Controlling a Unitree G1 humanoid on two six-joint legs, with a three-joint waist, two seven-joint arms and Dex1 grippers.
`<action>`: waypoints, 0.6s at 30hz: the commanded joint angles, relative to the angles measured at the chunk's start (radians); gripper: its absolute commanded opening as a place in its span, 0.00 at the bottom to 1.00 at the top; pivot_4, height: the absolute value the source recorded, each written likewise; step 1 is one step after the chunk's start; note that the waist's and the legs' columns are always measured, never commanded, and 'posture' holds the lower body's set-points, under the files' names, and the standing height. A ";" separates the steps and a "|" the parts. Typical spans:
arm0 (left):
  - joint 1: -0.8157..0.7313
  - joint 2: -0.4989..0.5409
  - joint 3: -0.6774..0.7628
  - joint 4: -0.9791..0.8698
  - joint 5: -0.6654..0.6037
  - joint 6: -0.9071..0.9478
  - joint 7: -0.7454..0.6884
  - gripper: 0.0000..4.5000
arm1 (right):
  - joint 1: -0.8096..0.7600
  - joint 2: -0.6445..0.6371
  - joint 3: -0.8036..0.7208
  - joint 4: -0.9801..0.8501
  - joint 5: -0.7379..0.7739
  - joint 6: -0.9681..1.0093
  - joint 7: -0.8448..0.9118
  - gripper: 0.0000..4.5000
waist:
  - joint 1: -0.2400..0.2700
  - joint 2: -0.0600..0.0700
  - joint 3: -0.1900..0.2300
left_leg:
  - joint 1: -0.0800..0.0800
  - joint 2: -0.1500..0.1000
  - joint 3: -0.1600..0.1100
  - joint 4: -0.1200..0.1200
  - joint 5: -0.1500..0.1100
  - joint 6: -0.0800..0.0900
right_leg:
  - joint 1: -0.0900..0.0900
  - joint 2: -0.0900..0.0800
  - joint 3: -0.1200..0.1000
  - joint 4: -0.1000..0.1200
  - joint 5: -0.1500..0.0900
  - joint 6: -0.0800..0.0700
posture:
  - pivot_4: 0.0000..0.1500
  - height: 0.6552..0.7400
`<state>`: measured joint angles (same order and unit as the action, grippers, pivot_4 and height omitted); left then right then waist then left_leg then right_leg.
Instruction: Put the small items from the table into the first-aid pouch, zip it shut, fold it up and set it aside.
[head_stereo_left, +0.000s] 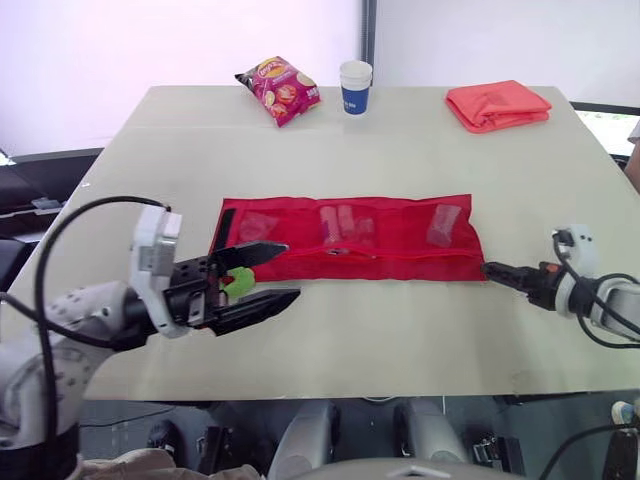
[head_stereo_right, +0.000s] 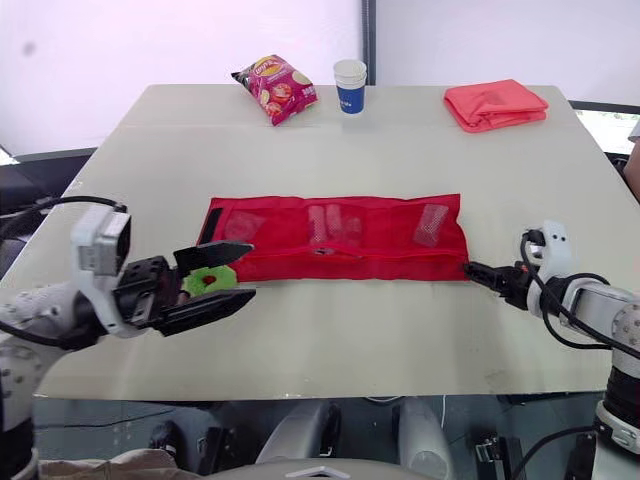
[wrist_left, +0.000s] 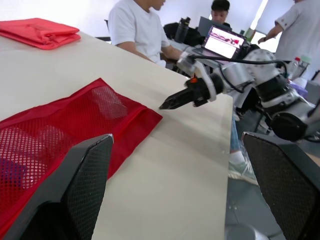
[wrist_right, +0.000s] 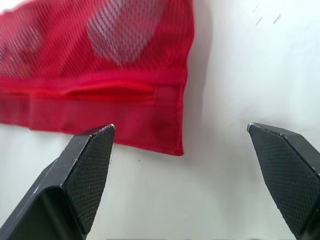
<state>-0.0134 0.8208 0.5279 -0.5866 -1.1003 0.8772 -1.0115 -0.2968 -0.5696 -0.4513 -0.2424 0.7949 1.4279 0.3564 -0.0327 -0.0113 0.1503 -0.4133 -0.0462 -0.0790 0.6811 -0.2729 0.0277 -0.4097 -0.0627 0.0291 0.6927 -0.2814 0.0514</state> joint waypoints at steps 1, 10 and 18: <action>-0.013 0.036 0.008 -0.019 -0.032 -0.026 -0.016 0.98 | -0.029 0.009 0.050 0.031 -0.004 -0.030 0.027 1.00 | -0.002 0.000 0.000 | 0.000 0.000 0.000 0.000 0.000 0.000 | 0.000 0.000 0.000 0.000 0.000 0.000 | 1.00 1.00; -0.107 0.056 -0.066 0.002 -0.051 -0.040 0.022 1.00 | -0.057 0.030 0.082 0.019 0.020 -0.069 0.075 0.54 | -0.005 0.001 0.001 | 0.000 0.001 0.000 -0.001 0.000 0.000 | 0.000 0.001 0.000 0.000 0.000 0.000 | 1.00 1.00; -0.175 0.021 -0.169 0.018 -0.020 -0.075 0.062 1.00 | -0.083 0.030 0.024 0.001 0.003 -0.096 0.015 0.02 | -0.004 0.001 0.001 | 0.000 0.001 0.000 -0.001 0.000 0.000 | 0.000 0.001 0.000 -0.001 0.000 0.000 | 1.00 1.00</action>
<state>-0.1702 0.8463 0.3669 -0.5693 -1.1244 0.8296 -0.9552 -0.3514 -0.5305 -0.3825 -0.1988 0.8000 1.3642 0.3932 -0.0368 -0.0105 0.1509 -0.4130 -0.0457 -0.0788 0.6796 -0.2728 0.0275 -0.4096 -0.0619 0.0294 0.6920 -0.2814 0.0514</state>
